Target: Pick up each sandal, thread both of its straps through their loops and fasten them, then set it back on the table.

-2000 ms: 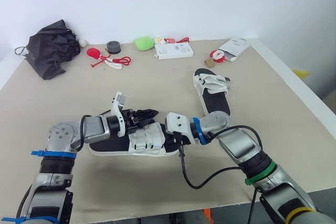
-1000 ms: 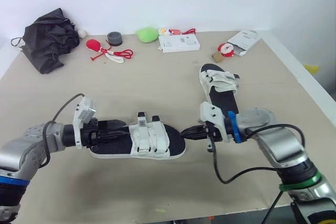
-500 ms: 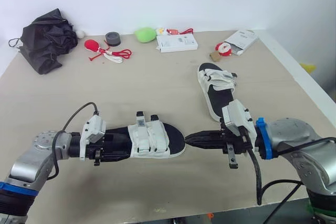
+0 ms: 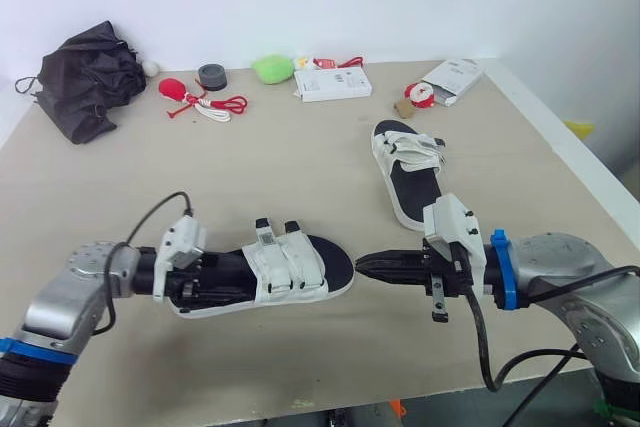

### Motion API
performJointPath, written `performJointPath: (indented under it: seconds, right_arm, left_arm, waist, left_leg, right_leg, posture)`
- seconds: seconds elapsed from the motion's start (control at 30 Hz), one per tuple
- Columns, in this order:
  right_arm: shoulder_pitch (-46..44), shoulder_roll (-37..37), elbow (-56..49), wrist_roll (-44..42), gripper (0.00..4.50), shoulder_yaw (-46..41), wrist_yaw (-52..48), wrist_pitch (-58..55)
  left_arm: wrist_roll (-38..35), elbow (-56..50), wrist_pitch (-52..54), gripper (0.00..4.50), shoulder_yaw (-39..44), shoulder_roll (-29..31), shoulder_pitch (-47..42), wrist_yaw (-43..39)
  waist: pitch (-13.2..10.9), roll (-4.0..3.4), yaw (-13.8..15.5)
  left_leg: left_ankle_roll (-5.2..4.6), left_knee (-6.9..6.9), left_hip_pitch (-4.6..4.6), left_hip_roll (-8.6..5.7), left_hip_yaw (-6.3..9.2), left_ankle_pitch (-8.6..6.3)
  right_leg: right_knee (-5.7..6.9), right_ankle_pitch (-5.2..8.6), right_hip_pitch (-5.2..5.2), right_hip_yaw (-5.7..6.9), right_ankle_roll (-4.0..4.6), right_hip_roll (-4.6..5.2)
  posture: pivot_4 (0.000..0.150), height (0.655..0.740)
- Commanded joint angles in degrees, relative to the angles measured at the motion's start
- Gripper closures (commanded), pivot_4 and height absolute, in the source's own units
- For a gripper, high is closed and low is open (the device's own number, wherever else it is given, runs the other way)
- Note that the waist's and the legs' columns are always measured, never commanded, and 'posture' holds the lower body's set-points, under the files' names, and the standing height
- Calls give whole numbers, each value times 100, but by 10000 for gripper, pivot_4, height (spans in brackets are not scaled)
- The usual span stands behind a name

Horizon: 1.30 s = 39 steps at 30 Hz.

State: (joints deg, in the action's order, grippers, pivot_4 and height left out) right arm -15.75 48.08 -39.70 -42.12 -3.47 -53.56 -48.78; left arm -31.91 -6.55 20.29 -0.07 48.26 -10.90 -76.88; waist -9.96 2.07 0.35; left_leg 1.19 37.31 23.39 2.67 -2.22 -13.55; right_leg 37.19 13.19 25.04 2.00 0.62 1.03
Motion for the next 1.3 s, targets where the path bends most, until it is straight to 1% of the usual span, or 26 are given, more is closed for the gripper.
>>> performJointPath:
  seconds: [0.03,0.17,0.3,0.47,0.63,0.7,0.77,0.87,0.9,0.93,1.0,1.03,1.17,1.23,1.3]
  right_arm:
    - [-39,73,-49,-79,45000,-69,2,119]
    - [-95,59,53,-48,45000,20,-12,163]
    - [-177,-6,237,-27,45000,9,69,197]
    - [-189,18,335,-25,45000,-30,126,236]
    - [-125,37,228,-148,45000,-137,191,210]
    - [-140,2,211,-145,45000,-91,264,202]
    - [-153,-14,191,-116,45000,-24,335,193]
    - [-183,-31,185,-113,45000,41,403,191]
    - [-186,-28,192,-106,45000,53,409,203]
    - [-201,-32,203,-102,45000,71,418,211]
    - [-226,-48,244,-83,45000,105,416,246]
    - [-252,-65,265,-64,45000,142,423,252]
    - [-389,-164,322,-21,45000,294,452,267]
    - [-480,-256,375,20,45000,362,503,305]
    - [-608,-432,431,108,45000,411,628,404]
  left_arm:
    - [-160,-225,106,17586,242,218,202,-190]
    - [-324,-649,251,17586,267,241,714,-206]
    - [-223,-1033,221,17586,11,-100,945,151]
    - [96,-970,83,17586,-272,-530,782,539]
    - [501,-848,-58,17586,-693,-1052,387,924]
    - [539,-797,-12,17586,-807,-1250,216,1070]
    - [431,-805,90,17586,-829,-1343,134,1048]
    - [348,-813,277,25218,-741,-1381,119,1179]
    - [305,-810,328,30645,-714,-1378,121,1191]
    - [299,-786,338,34241,-682,-1373,114,1223]
    - [272,-755,420,43241,-594,-1417,112,1412]
    - [300,-733,416,44433,-562,-1445,109,1519]
    - [266,-671,554,44433,-425,-1559,119,1906]
    - [304,-616,710,44433,-266,-1765,101,2438]
    - [390,-449,901,44433,-9,-2040,-41,3173]
  waist:
    - [0,0,0]
    - [0,0,0]
    - [0,0,19]
    - [2,-3,29]
    - [4,-4,28]
    - [4,-5,28]
    - [5,-5,28]
    - [5,-5,23]
    - [5,-5,23]
    - [5,-5,22]
    - [5,-5,21]
    - [5,-5,21]
    - [5,-5,12]
    - [5,-5,13]
    - [5,-6,6]
  left_leg:
    - [0,1,-2,2,-1,0]
    - [0,4,-2,3,-2,0]
    - [-6,11,-2,4,-8,-3]
    - [-7,26,-6,-3,-4,-3]
    - [-12,33,-10,-7,-6,1]
    - [-13,34,-11,-9,-7,1]
    - [-17,36,-10,-11,-6,3]
    - [-17,43,-11,-10,-7,3]
    - [-17,43,-12,-9,-8,3]
    - [-18,43,-12,-7,-8,4]
    - [-20,45,-13,-5,-7,5]
    - [-22,45,-13,-5,-7,7]
    - [-35,45,-18,0,-8,14]
    - [-42,45,-19,0,-5,19]
    - [-44,45,-28,0,-7,20]
  right_leg:
    - [1,-1,-1,0,2,-1]
    - [3,-1,-2,-5,2,3]
    - [4,-4,-3,-14,-1,10]
    - [4,-14,-18,-13,-8,15]
    - [5,-24,-24,-15,-11,14]
    - [5,-27,-24,-18,-11,13]
    - [6,-30,-26,-17,-13,14]
    - [6,-37,-26,-26,-9,9]
    - [6,-38,-26,-29,-7,7]
    - [6,-39,-26,-31,-6,5]
    - [6,-42,-27,-33,-3,2]
    - [6,-43,-27,-33,-1,2]
    - [6,-56,-27,-33,2,-6]
    - [7,-58,-29,-34,3,-7]
    - [8,-62,-35,-34,4,-7]
  posture:
    - [1500,7400]
    - [1500,7400]
    - [1500,7400]
    - [1500,7400]
    - [1500,7400]
    - [1500,7400]
    - [1500,7400]
    - [1500,7400]
    - [1500,7400]
    - [1500,7400]
    - [1500,7400]
    - [1500,7400]
    - [1500,7400]
    - [1500,7400]
    - [1500,7400]
